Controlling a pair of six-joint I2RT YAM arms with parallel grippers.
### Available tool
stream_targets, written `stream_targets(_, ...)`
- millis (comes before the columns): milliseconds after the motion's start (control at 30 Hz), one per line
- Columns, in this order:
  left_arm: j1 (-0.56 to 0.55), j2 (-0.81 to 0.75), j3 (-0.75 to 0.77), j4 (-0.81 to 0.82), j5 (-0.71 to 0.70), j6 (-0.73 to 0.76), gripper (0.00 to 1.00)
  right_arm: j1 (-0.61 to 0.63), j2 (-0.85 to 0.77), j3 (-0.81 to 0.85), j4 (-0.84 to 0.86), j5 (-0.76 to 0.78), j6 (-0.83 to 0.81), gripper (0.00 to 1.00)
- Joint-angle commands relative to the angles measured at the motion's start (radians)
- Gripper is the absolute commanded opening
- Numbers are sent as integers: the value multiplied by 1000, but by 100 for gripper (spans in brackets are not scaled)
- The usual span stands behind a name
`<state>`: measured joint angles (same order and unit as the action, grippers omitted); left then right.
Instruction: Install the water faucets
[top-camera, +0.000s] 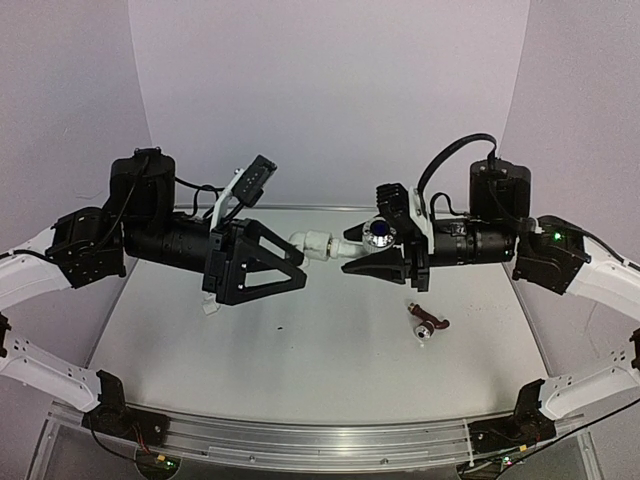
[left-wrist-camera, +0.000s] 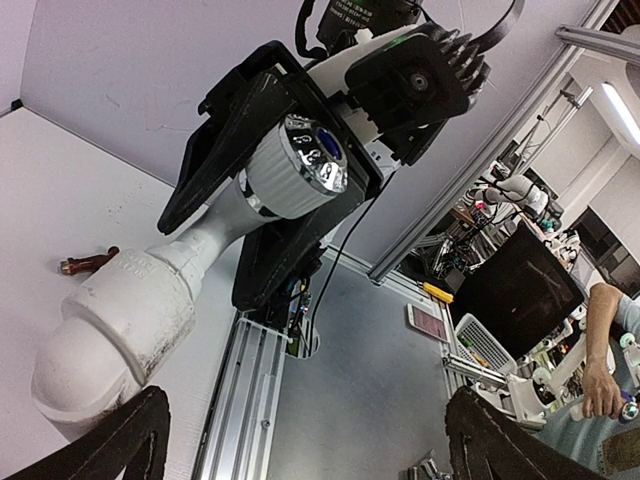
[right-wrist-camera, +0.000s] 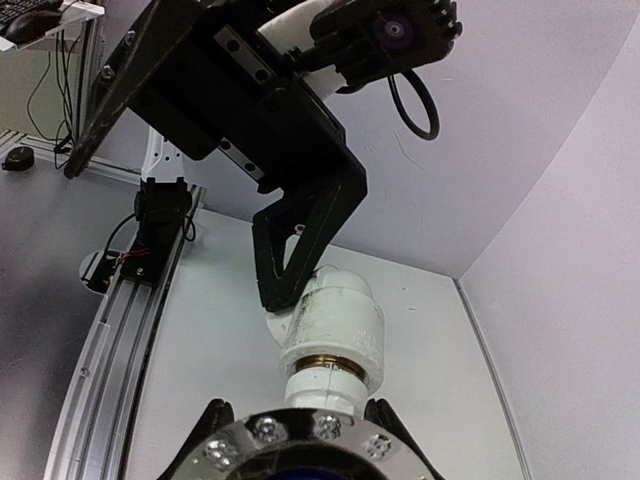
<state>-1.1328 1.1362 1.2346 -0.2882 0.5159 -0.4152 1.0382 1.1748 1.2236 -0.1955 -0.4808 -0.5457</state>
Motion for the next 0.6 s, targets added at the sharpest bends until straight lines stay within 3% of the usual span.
stream_targets(0,4,-4,-2,11,-25,12,96,6,-11,61,101,-65,43,0)
stream_targets(267,4,-51,-69,56,-54,-42,95,7,-30,65,105,-27,-29,0)
stream_targets(367,4,-79,-126,113,-69,-125,93,8,-56,50,102,-25,-140,0)
stream_targets(567,4,-52,-109,136,-61,-168,89,9,-60,43,101,-37,-221,0)
